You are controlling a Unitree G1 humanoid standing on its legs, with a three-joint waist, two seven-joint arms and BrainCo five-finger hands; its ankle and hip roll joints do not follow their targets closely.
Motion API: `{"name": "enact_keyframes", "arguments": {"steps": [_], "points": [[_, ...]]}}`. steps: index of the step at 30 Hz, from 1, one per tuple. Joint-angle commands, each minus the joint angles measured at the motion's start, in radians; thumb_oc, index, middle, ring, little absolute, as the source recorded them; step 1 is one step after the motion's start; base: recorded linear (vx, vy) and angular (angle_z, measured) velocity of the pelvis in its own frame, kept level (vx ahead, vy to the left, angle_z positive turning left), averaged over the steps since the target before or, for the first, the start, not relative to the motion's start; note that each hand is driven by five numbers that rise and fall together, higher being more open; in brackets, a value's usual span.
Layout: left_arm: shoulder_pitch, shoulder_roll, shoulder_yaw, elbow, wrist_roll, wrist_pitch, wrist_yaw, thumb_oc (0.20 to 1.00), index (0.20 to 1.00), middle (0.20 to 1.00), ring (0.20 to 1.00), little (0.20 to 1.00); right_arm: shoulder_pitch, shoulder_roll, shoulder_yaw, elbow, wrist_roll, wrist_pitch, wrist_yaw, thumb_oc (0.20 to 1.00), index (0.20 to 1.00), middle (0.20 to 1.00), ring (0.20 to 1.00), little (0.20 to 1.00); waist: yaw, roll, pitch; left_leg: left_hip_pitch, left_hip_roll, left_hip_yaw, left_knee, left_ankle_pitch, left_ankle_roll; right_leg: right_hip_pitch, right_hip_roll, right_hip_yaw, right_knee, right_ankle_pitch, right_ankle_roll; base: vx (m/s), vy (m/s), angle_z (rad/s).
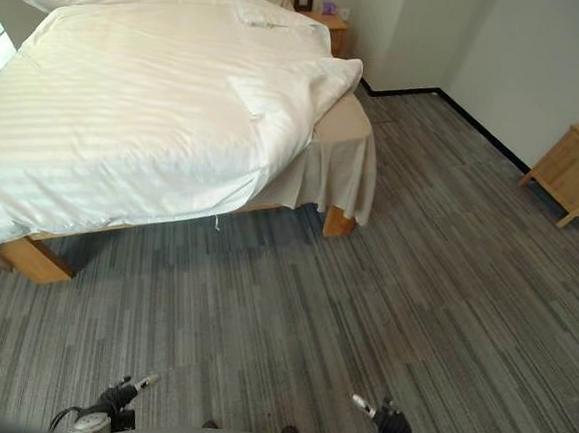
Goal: Making the bed.
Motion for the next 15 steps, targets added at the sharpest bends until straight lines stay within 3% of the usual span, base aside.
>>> {"name": "enact_keyframes", "arguments": {"steps": [1,8,10,11,15], "points": [[-0.091,0.011,-0.018,-0.012,-0.094,-0.057,0.02,1.0,1.0,1.0,1.0,1.0,-0.045,-0.037,-0.035,-0.05,0.069,-0.051,-0.026,1.0,1.0,1.0,1.0,1.0,-0.009,-0.004,0.007,-0.011,-0.02,0.056,0.007,0.002,0.002,-0.006,-0.049,-0.07,0.026,0.017,0.055,0.0,0.0,0.0],[-0.108,0.036,-0.042,-0.24,-0.136,-0.083,0.016,1.0,1.0,1.0,1.0,1.0,-0.044,-0.049,-0.053,-0.252,0.057,-0.076,-0.04,1.0,1.0,1.0,1.0,1.0,-0.017,0.0,0.011,-0.013,-0.02,0.062,0.007,0.001,0.003,-0.01,-0.053,-0.067,0.026,0.022,0.057,0.0,0.003,-0.01],[-0.105,0.037,-0.044,-0.264,-0.141,-0.087,0.019,1.0,1.0,1.0,1.0,1.0,-0.044,-0.041,-0.058,-0.28,0.08,-0.086,-0.044,1.0,1.0,1.0,1.0,1.0,-0.018,0.001,0.013,-0.014,-0.019,0.063,0.007,0.001,0.003,-0.011,-0.054,-0.066,0.027,0.023,0.058,0.0,0.008,-0.02],[-0.097,0.039,-0.047,-0.303,-0.141,-0.097,0.023,1.0,1.0,1.0,1.0,1.0,-0.033,-0.009,-0.07,-0.331,0.165,-0.115,-0.034,1.0,1.0,1.0,1.0,1.0,-0.022,0.002,0.017,-0.016,-0.02,0.065,0.007,0.001,0.005,-0.014,-0.054,-0.064,0.027,0.023,0.058,-0.01,0.011,-0.05],[-0.087,0.046,-0.044,-0.346,-0.128,-0.107,0.036,1.0,1.0,1.0,1.0,1.0,-0.016,0.008,-0.068,-0.378,0.176,-0.127,-0.03,1.0,1.0,1.0,1.0,1.0,-0.024,0.003,0.02,-0.017,-0.021,0.067,0.007,0.0,0.006,-0.017,-0.055,-0.062,0.028,0.025,0.059,0.0,0.012,-0.07]]}}
